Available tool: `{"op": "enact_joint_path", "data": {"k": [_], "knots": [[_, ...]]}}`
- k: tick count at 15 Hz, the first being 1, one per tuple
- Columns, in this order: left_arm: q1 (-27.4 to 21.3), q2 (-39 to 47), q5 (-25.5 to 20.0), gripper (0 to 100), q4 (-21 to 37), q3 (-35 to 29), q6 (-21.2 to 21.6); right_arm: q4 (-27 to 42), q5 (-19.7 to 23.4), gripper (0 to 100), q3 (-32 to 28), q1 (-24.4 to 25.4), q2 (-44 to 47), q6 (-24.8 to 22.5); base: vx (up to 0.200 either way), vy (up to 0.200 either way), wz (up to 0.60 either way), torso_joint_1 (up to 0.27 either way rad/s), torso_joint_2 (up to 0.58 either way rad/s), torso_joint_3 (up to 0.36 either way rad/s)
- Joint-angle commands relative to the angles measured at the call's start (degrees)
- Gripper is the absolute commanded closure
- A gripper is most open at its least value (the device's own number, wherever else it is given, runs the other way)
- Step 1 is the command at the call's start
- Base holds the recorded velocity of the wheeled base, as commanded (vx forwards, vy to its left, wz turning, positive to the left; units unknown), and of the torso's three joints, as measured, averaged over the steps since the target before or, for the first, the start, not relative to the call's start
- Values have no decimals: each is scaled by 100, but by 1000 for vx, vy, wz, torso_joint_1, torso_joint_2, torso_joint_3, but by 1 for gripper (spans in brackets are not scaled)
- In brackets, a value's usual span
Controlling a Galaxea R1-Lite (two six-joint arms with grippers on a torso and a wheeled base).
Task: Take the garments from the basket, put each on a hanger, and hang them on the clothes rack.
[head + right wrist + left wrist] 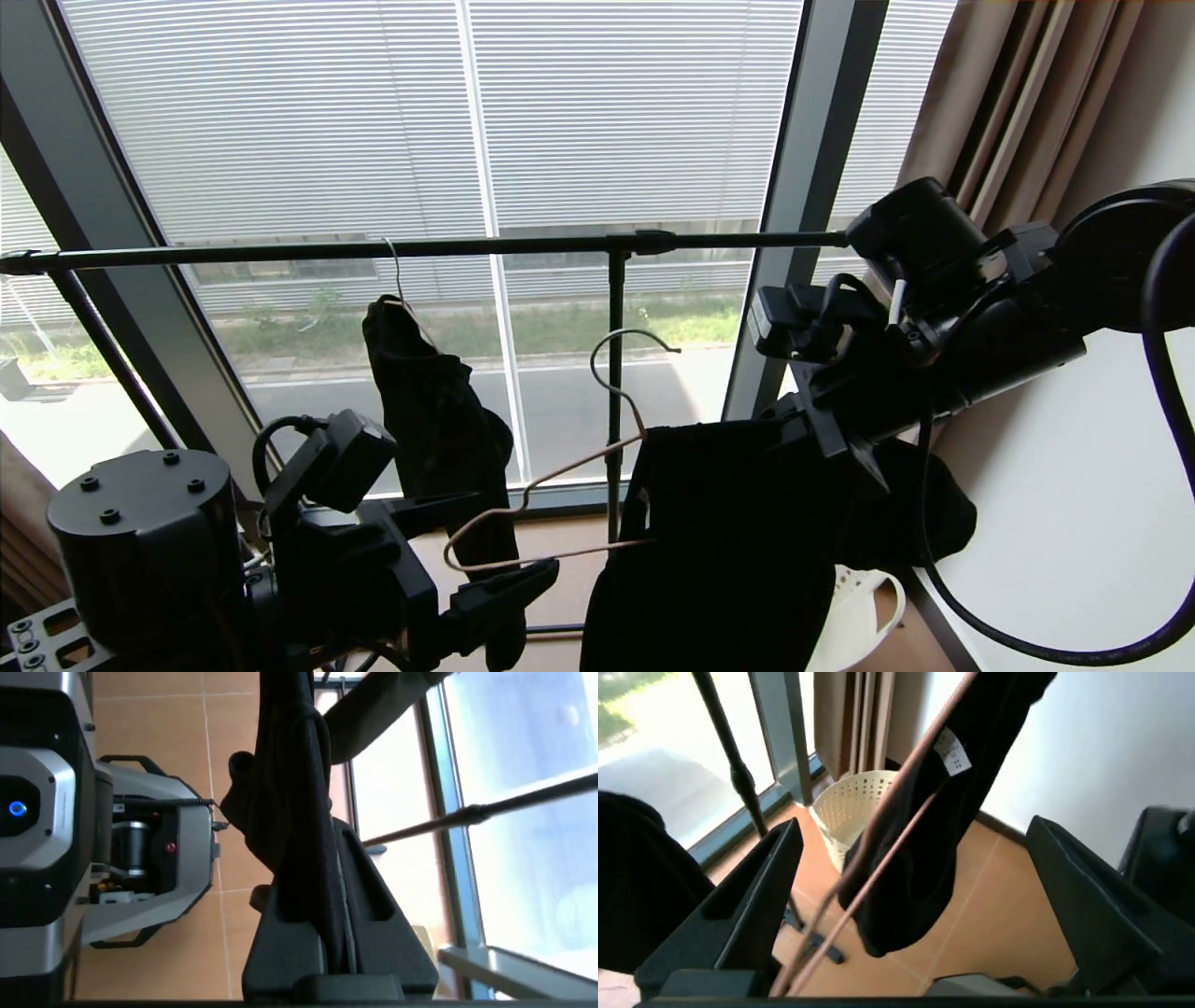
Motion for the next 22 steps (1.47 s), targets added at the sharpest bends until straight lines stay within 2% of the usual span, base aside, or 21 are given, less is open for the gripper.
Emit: {"op": "enact_joint_path", "data": {"k": [1,2,3,4,7,8,9,12,14,17,22], "knots": [[14,-26,249,0,20,173,-399,-15,-74,100,-30,-76,-238,328,0,0,0,0,0,0],[14,-8,275,0,20,182,-452,-7,-82,100,-30,-102,-255,354,0,0,0,0,0,0],[14,220,381,0,20,243,-962,-7,-74,100,-12,-243,-422,503,0,0,0,0,0,0],[5,396,389,0,20,287,-1102,-7,-74,100,-3,-313,-502,574,0,0,0,0,0,0],[-250,1047,706,0,11,138,-1120,-7,-65,100,-21,-357,-598,618,0,0,0,0,0,0],[-434,1398,1136,0,3,-47,-1129,-15,-65,100,-30,-357,-598,618,0,0,0,0,0,0],[-522,1556,1260,0,3,-179,-1146,-15,-65,100,-30,-357,-598,662,0,0,0,0,0,0],[-636,1706,1260,0,3,-486,-1322,-200,-74,100,-12,-339,-598,960,0,0,0,0,0,0],[-724,1811,1242,0,-33,-539,-1366,-209,-74,100,-21,-339,-598,978,0,0,0,0,0,0],[-830,1961,1242,0,-147,-662,-1726,-209,-65,100,-3,-348,-651,1031,0,0,0,0,0,0],[-812,2224,1330,0,-173,-1067,-1770,-209,-47,100,49,-339,-739,1031,0,0,0,0,0,0]]}}
